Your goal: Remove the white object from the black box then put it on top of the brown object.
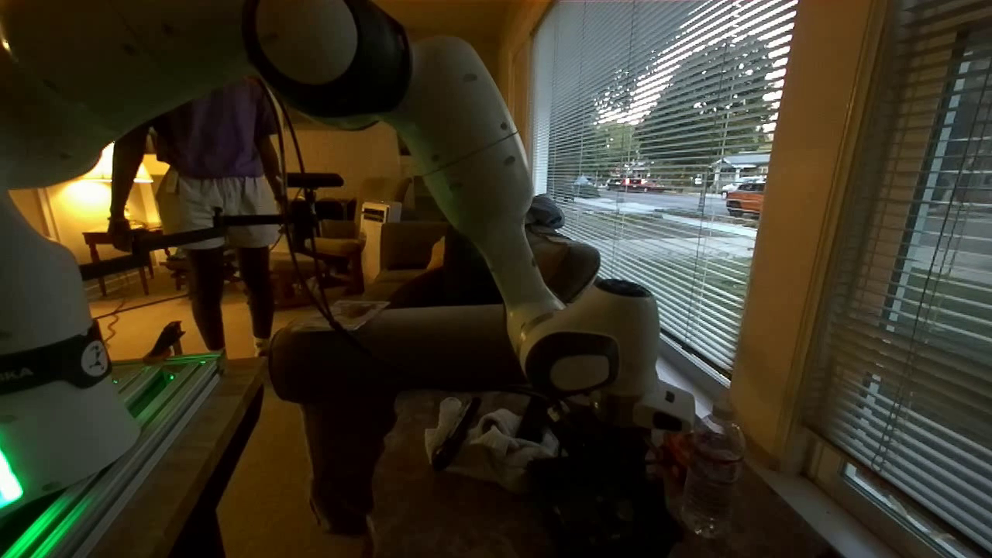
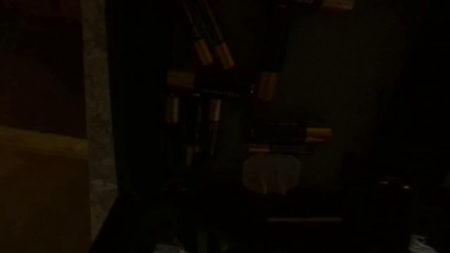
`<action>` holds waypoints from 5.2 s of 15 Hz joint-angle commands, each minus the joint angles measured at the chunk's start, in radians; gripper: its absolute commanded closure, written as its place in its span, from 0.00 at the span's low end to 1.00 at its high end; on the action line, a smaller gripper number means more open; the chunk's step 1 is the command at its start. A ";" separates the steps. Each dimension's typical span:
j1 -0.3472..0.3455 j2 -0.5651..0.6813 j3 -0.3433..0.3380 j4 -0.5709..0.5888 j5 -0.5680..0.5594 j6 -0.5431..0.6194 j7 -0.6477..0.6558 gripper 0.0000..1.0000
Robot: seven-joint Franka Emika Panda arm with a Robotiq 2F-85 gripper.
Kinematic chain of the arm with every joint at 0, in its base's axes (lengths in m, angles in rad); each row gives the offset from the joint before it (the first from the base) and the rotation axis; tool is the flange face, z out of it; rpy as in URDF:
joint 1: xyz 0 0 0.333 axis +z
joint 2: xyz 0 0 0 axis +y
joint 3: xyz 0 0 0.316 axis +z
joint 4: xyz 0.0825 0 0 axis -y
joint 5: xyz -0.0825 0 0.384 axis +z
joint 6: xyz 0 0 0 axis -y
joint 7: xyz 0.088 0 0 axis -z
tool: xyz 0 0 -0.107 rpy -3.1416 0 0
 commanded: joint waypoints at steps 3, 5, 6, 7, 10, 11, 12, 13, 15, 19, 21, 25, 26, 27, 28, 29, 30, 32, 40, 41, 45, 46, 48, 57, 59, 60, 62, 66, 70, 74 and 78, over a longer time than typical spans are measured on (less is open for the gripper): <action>-0.008 0.049 0.010 0.081 -0.025 -0.052 -0.006 0.14; -0.009 0.055 0.012 0.091 -0.024 -0.051 -0.006 0.15; -0.010 0.058 0.012 0.097 -0.024 -0.053 -0.006 0.15; -0.010 0.060 0.012 0.101 -0.024 -0.052 -0.006 0.14; -0.011 0.068 0.013 0.119 -0.022 -0.056 -0.006 0.13; -0.011 0.072 0.014 0.127 -0.022 -0.057 -0.006 0.14; -0.012 0.076 0.014 0.133 -0.022 -0.059 -0.006 0.13; -0.011 0.080 0.013 0.141 -0.022 -0.061 -0.005 0.15; -0.011 0.087 0.014 0.155 -0.020 -0.069 -0.003 0.14; -0.005 0.095 0.012 0.173 -0.020 -0.094 0.001 0.10; 0.001 0.095 0.008 0.174 -0.020 -0.108 0.007 0.11; 0.008 0.091 0.007 0.171 -0.018 -0.134 0.014 0.11; 0.008 0.088 0.009 0.169 -0.017 -0.138 0.014 0.10; 0.011 0.090 0.008 0.171 -0.017 -0.133 0.015 0.10; 0.011 0.091 0.009 0.174 -0.016 -0.130 0.016 0.09; 0.013 0.091 0.008 0.174 -0.016 -0.131 0.018 0.10; 0.015 0.088 0.007 0.173 -0.015 -0.131 0.021 0.09; 0.021 0.079 0.005 0.164 -0.016 -0.136 0.028 0.09; 0.027 0.078 0.006 0.163 -0.010 -0.173 0.043 0.05; 0.025 0.082 0.006 0.169 -0.009 -0.181 0.044 0.06; 0.020 0.088 0.004 0.180 -0.004 -0.182 0.054 0.17; 0.017 0.088 0.005 0.182 -0.003 -0.178 0.057 0.22; 0.013 0.089 0.006 0.191 0.001 -0.182 0.063 0.22; 0.007 0.108 0.000 0.233 0.002 -0.191 0.084 0.27; 0.009 0.114 -0.001 0.237 0.001 -0.194 0.086 0.26; 0.009 0.117 -0.001 0.241 0.001 -0.195 0.088 0.25; 0.011 0.123 -0.002 0.249 0.001 -0.203 0.094 0.25; 0.014 0.125 -0.002 0.251 0.000 -0.210 0.099 0.41; 0.016 0.125 -0.009 0.258 -0.002 -0.220 0.100 0.53; 0.018 0.126 -0.011 0.263 -0.003 -0.229 0.101 0.58; 0.021 0.114 -0.009 0.251 -0.005 -0.232 0.099 0.81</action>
